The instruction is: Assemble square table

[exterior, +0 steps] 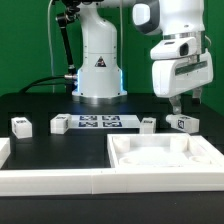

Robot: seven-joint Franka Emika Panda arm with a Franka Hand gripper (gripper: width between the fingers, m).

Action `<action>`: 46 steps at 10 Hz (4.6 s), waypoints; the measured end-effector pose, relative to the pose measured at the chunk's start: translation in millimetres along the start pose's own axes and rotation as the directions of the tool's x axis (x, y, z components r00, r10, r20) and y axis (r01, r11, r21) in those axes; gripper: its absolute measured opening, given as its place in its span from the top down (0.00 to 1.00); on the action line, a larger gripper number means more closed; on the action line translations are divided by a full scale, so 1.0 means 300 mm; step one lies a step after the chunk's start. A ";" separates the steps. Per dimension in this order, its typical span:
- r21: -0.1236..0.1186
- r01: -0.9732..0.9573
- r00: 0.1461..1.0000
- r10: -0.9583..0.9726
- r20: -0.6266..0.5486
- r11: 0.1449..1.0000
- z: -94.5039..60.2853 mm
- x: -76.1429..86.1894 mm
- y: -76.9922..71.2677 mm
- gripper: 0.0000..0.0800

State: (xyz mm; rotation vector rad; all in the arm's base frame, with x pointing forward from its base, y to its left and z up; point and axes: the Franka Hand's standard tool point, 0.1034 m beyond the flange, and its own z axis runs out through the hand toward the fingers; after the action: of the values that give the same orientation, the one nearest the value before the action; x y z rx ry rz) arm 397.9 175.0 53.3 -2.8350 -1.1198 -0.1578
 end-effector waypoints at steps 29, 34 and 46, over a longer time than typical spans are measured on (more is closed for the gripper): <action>0.049 -0.256 0.546 0.103 0.831 0.965 0.069 -0.043 -0.071 0.19; 0.076 -0.263 0.465 0.057 0.884 0.962 0.118 -0.021 -0.086 0.19; 0.098 -0.257 0.500 0.045 0.865 0.962 0.161 -0.029 -0.091 0.64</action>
Offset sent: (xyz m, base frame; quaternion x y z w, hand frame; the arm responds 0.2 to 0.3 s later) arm 0.0000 0.0000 0.0000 0.0000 -0.1938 0.0000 0.9810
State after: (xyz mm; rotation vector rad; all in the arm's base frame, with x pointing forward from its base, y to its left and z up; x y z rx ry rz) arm 376.0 194.9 5.5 -2.7376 -0.8400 1.4676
